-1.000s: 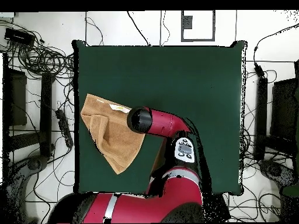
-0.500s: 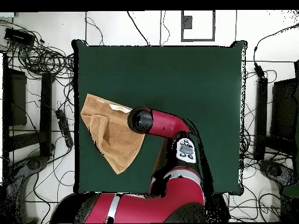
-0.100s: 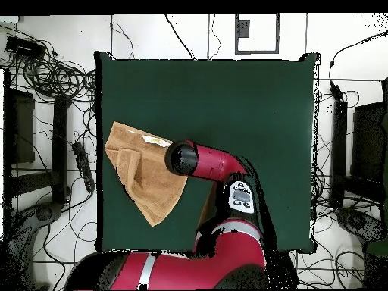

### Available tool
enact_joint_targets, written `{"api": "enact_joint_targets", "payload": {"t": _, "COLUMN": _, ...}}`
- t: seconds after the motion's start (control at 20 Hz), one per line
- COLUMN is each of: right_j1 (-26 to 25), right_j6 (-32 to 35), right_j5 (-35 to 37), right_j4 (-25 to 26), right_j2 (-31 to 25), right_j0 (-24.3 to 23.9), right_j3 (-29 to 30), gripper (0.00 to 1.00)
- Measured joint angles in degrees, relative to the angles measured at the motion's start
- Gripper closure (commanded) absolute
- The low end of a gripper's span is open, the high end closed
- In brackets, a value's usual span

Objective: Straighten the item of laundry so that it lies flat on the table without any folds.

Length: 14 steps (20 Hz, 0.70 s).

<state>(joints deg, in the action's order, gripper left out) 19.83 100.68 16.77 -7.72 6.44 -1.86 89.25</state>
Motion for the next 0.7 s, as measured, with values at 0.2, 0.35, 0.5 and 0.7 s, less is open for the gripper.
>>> {"api": "enact_joint_targets", "payload": {"t": 0.2, "right_j1": 0.0, "right_j6": 0.0, "right_j5": -1.3, "right_j4": 0.0, "right_j2": 0.0, "right_j0": 0.6, "right_j3": 0.3, "gripper": 1.00}}
{"api": "enact_joint_targets", "payload": {"t": 0.35, "right_j1": 0.0, "right_j6": 0.0, "right_j5": -1.9, "right_j4": 0.0, "right_j2": 0.2, "right_j0": 0.9, "right_j3": 0.5, "gripper": 1.00}}
{"api": "enact_joint_targets", "payload": {"t": 0.5, "right_j1": 0.1, "right_j6": 0.0, "right_j5": -2.9, "right_j4": 0.0, "right_j2": 0.3, "right_j0": 1.1, "right_j3": 0.9, "gripper": 1.00}}
{"api": "enact_joint_targets", "payload": {"t": 0.7, "right_j1": 0.1, "right_j6": 0.0, "right_j5": -3.5, "right_j4": 0.0, "right_j2": 0.6, "right_j0": 1.5, "right_j3": 1.1, "gripper": 1.00}}
